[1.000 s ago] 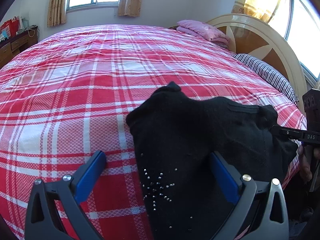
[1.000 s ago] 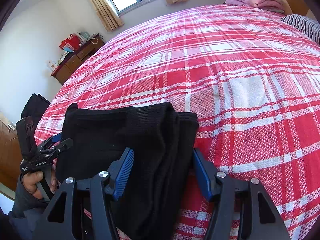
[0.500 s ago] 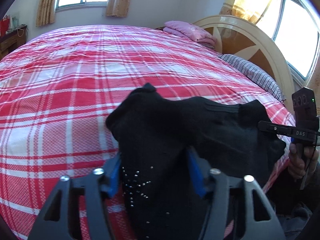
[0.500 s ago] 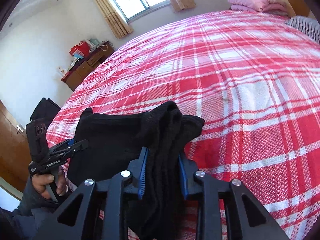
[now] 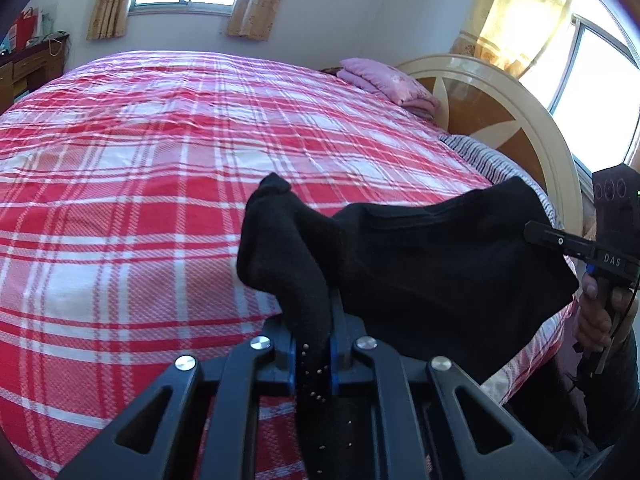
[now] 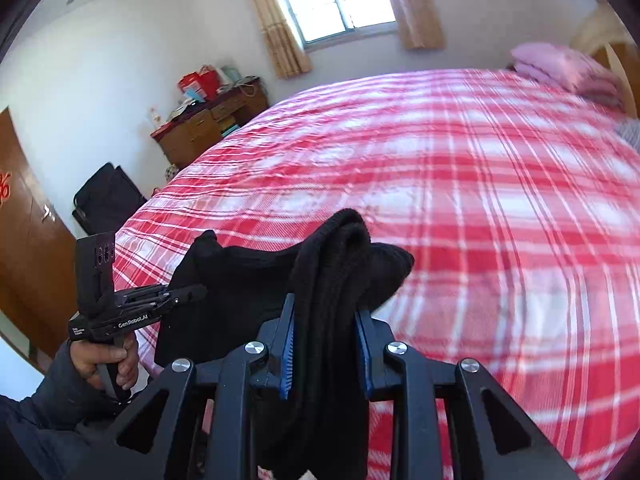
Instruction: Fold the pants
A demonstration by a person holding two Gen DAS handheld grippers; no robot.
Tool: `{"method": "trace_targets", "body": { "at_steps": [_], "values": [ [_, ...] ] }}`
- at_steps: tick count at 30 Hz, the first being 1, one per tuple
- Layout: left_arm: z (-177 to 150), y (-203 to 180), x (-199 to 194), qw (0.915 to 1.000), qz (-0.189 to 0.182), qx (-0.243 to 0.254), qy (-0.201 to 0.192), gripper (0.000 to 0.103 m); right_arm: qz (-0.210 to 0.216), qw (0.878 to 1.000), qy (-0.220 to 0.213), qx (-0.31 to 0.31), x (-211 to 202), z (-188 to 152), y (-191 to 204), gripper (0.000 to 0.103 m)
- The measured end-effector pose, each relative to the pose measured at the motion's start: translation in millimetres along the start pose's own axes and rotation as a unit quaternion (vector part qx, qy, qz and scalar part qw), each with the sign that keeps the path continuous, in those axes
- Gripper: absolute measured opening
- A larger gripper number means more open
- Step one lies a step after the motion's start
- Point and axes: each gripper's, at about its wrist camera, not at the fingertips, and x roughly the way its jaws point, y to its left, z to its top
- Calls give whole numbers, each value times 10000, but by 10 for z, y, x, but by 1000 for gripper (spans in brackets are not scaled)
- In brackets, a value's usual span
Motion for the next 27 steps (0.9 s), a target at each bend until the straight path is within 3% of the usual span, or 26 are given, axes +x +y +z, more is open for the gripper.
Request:
{"method": "trace_targets", "body": {
  "at_steps": [5,11,15,27],
  "values": [
    [118,178,-203,9992,242,-134,-305,12,127,9995,111,-260,297,340,191,26],
    [250,490,-517,9939,827,-323,-659,12,416,9969,270,-611,789,739,538,26],
    [303,738,-742,9862,1314,-469,-891,12,666,9943,350,-750,1127,951,804,26],
    [306,1274,-1128,9657,2109,-864,-1241,12,1085,9874,672,-937,2060,1272,1413,26]
  ]
}}
